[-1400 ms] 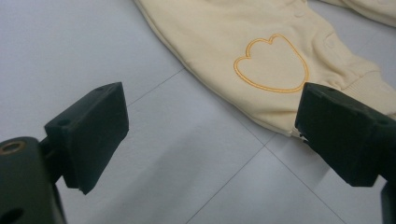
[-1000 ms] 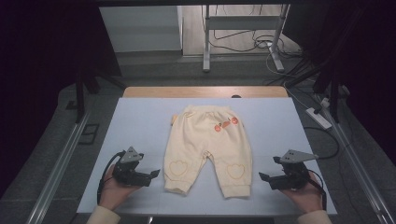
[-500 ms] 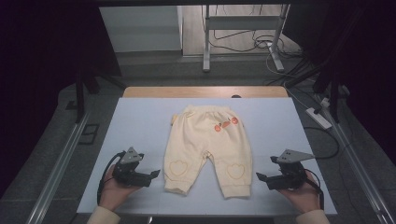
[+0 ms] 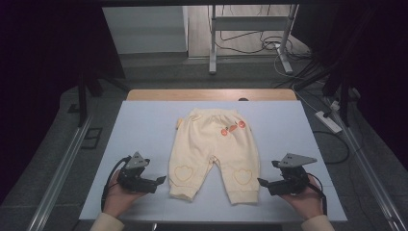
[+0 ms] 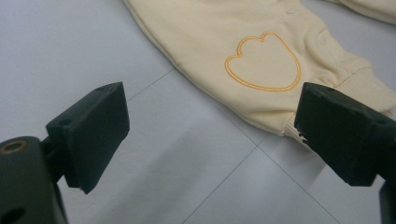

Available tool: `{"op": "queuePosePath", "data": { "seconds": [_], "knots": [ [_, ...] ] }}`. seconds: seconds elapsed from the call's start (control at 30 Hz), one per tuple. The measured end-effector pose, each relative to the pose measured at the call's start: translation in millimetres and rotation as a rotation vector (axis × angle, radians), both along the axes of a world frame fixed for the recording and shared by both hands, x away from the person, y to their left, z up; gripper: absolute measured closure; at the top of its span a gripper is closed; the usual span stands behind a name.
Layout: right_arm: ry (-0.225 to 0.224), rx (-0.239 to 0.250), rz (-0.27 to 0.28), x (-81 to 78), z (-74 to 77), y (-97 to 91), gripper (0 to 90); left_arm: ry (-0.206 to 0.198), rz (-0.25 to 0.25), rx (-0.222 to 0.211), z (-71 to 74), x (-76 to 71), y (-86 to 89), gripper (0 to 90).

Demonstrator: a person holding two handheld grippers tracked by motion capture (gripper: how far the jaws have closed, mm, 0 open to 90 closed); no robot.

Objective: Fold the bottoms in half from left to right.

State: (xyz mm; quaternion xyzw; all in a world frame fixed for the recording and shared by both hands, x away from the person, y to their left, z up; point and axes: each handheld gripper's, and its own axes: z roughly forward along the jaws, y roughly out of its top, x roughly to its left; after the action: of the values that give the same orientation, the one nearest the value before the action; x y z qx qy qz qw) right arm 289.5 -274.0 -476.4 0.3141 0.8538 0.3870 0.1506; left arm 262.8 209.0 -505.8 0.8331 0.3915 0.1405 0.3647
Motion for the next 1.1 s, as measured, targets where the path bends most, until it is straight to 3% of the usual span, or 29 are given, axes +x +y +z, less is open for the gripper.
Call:
{"op": "queuePosePath", "data": {
  "seconds": [0.43,0.7,0.87,1.1],
  "knots": [
    [-0.001,0.003,0.052,-1.9,0.1,28.3,15.0,0.0,-0.011,0.002,1.2,-0.5,-1.2,10.9],
    [-0.002,0.014,0.075,-1.3,2.5,46.2,15.1,0.003,-0.01,-0.026,1.5,0.6,0.2,10.9],
    [-0.009,-0.01,0.092,-4.6,1.6,57.1,15.4,0.005,-0.009,-0.025,1.2,0.4,-0.3,10.9],
    [0.014,0.019,0.111,0.1,-0.9,70.6,15.4,0.01,-0.008,-0.03,0.0,1.3,-0.3,10.9]
  ]
}}
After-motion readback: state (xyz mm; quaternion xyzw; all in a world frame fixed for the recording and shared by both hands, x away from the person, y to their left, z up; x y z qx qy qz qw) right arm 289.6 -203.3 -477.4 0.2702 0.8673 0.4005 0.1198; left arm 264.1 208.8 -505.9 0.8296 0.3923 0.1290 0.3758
